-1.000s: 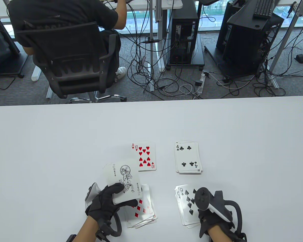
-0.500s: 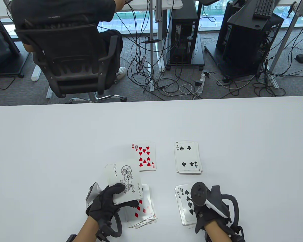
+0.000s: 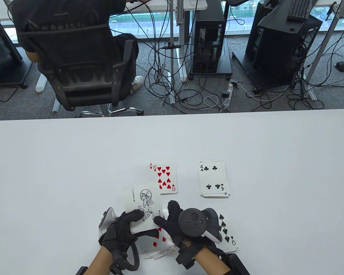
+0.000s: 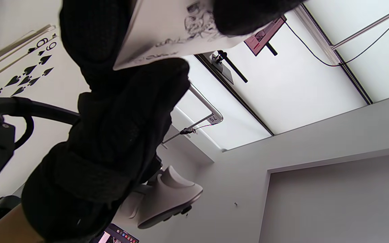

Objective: Playing card suit sorting

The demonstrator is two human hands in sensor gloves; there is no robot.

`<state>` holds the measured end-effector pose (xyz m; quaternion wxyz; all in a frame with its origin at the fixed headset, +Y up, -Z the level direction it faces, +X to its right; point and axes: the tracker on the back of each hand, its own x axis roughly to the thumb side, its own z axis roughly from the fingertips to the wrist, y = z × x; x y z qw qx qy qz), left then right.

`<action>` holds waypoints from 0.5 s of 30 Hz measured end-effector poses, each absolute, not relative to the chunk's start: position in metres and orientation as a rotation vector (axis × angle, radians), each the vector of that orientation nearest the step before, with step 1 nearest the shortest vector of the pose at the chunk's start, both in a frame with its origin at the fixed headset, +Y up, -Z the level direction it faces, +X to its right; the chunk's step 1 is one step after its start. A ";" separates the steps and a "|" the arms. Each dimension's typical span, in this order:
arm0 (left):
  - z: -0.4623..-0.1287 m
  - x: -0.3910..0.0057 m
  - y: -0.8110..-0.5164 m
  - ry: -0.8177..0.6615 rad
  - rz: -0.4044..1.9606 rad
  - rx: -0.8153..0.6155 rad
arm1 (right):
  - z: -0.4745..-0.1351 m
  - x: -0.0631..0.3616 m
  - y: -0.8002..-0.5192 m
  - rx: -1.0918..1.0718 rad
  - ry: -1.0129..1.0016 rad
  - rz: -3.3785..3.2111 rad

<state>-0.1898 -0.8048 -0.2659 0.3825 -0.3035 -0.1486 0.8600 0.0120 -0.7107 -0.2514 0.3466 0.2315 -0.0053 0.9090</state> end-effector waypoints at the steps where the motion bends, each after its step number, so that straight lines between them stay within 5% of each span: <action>1: -0.266 -0.190 -0.805 -0.380 2.194 -0.774 | -0.252 0.009 -0.712 0.601 -0.033 2.363; 15: -0.267 -0.189 -0.806 -0.386 2.183 -0.775 | -0.258 0.025 -0.720 0.463 -0.191 2.201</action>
